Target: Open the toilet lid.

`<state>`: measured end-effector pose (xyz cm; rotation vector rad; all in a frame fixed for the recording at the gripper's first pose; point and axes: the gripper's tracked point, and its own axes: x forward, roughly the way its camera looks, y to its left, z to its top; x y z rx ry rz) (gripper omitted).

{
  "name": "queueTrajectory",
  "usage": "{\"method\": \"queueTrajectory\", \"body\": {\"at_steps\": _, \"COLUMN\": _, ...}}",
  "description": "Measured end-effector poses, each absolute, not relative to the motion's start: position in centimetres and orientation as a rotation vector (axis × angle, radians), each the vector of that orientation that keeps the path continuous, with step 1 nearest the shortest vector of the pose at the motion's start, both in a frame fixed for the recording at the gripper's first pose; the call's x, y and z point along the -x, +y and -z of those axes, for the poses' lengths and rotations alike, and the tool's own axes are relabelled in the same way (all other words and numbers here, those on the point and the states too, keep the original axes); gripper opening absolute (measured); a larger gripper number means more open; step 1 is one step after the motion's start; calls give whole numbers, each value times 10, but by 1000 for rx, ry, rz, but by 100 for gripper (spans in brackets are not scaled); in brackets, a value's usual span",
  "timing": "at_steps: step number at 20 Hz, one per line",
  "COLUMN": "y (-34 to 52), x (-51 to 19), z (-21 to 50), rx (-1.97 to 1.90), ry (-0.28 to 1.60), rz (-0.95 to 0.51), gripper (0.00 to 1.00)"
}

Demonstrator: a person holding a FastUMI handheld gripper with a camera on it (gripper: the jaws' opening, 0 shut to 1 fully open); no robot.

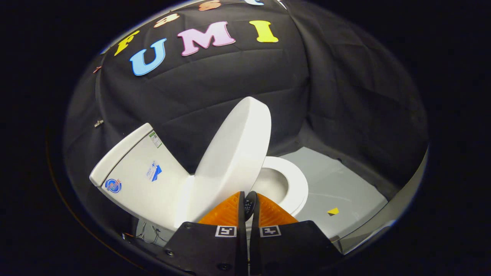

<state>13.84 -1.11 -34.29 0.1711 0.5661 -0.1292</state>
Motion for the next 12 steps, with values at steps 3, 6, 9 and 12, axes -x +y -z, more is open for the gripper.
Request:
{"method": "queueTrajectory", "body": {"at_steps": 3, "y": 18, "x": -139, "z": 322, "rx": -126, "ry": 529, "rz": 83, "gripper": 7}}
{"method": "queueTrajectory", "body": {"at_steps": 6, "y": 52, "x": -139, "z": 304, "rx": -98, "ry": 500, "rz": 31, "gripper": 7}}
{"method": "queueTrajectory", "body": {"at_steps": 9, "y": 96, "x": -140, "z": 285, "rx": -62, "ry": 458, "rz": -54, "gripper": 7}}
{"method": "queueTrajectory", "body": {"at_steps": 12, "y": 140, "x": -142, "z": 275, "rx": -37, "ry": 437, "rz": -126, "gripper": 7}}
